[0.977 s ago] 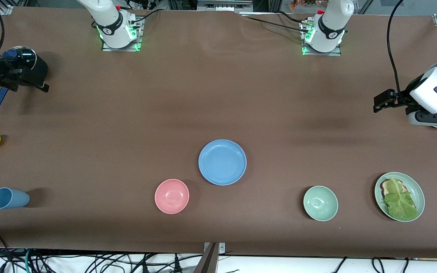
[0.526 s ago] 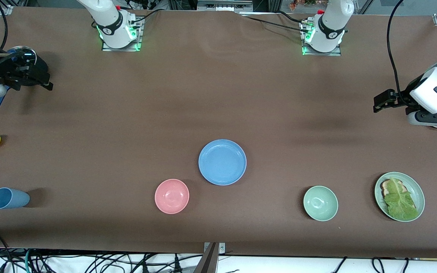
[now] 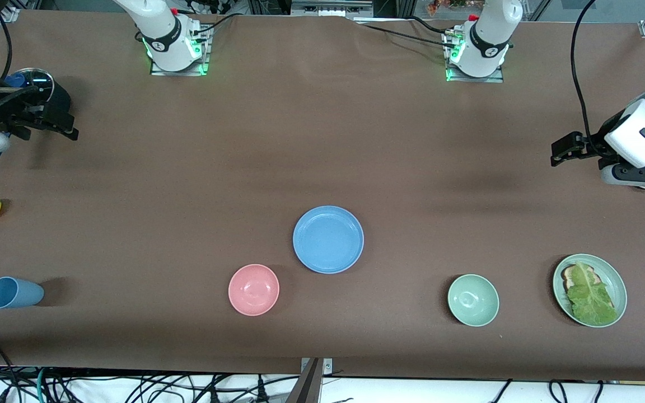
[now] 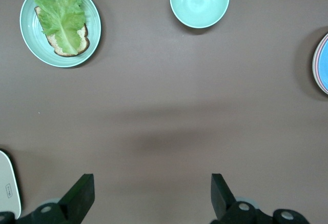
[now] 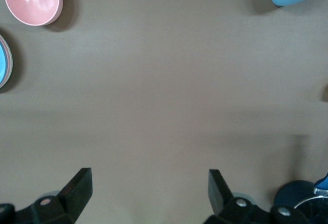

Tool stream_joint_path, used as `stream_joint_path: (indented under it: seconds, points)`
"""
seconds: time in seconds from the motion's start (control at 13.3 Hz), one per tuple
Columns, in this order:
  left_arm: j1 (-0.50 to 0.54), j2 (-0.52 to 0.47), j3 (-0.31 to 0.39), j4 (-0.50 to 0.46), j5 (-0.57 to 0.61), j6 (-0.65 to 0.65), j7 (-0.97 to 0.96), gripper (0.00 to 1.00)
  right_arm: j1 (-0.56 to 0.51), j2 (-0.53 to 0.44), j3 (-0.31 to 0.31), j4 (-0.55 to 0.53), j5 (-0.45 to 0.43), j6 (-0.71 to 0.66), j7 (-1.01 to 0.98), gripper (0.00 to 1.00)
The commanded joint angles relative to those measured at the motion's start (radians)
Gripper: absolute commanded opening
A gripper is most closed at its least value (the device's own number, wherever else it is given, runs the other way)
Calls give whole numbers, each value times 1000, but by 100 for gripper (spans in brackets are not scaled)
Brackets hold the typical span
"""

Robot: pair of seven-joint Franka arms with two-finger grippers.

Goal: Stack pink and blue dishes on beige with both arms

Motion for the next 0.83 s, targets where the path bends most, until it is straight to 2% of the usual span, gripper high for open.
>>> stream_joint_path:
  seconds: [0.0, 0.75]
  points:
    - [-3, -3, 1, -3, 0, 10, 17, 100, -11, 18, 6, 42, -18, -18, -8, 100]
    - [-3, -3, 3, -3, 1, 7, 19, 100, -9, 16, -6, 41, -18, -27, -70, 100]
